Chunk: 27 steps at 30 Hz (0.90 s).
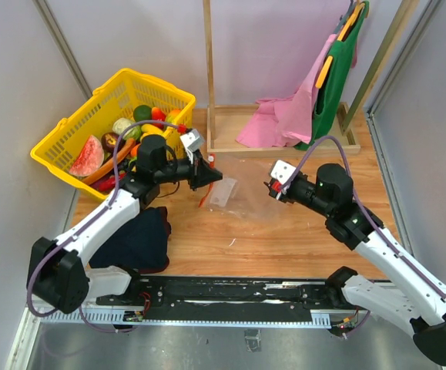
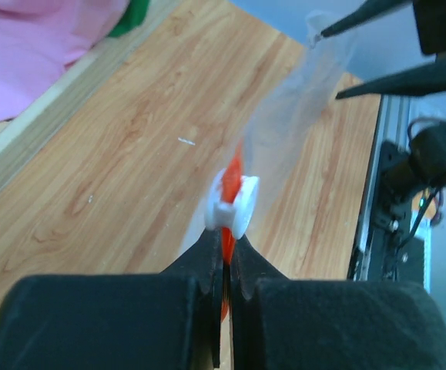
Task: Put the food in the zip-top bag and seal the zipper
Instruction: Pick up the zipper food storage bag at the center of the board, then open the zipper of the food storage bag at the center of the board.
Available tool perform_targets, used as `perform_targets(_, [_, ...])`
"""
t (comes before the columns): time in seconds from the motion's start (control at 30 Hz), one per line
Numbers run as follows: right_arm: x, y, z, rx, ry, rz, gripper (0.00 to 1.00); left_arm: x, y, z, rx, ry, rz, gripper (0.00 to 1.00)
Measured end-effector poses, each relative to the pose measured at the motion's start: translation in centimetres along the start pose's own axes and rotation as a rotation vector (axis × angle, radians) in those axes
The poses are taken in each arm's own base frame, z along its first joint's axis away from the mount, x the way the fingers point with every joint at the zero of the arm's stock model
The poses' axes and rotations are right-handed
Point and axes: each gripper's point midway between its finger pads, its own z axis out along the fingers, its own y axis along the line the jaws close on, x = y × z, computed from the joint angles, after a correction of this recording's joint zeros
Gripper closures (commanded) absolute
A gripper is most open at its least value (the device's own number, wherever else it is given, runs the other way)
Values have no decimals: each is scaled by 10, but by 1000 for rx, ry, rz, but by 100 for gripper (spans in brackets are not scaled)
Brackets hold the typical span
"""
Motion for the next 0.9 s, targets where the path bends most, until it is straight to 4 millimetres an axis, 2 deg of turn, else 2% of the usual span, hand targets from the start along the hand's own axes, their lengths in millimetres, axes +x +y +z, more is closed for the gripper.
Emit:
perform_targets(0.1, [1, -9, 0, 64, 9, 73, 44, -17, -1, -9, -89, -60, -81, 100])
perform_targets(0.27, [4, -22, 0, 156, 28, 180, 38, -39, -8, -19, -225, -165, -224, 100])
perform_targets(0.53, [-16, -19, 1, 180, -46, 321, 33, -49, -11, -22, -371, -294, -511, 100])
perform_targets(0.67, [-31, -6, 7, 145, -105, 362, 31, -47, -14, -19, -439, -325, -645, 100])
perform_targets(0.9, [-44, 48, 27, 10, -154, 385, 31, -53, -7, -15, -557, -378, -832, 100])
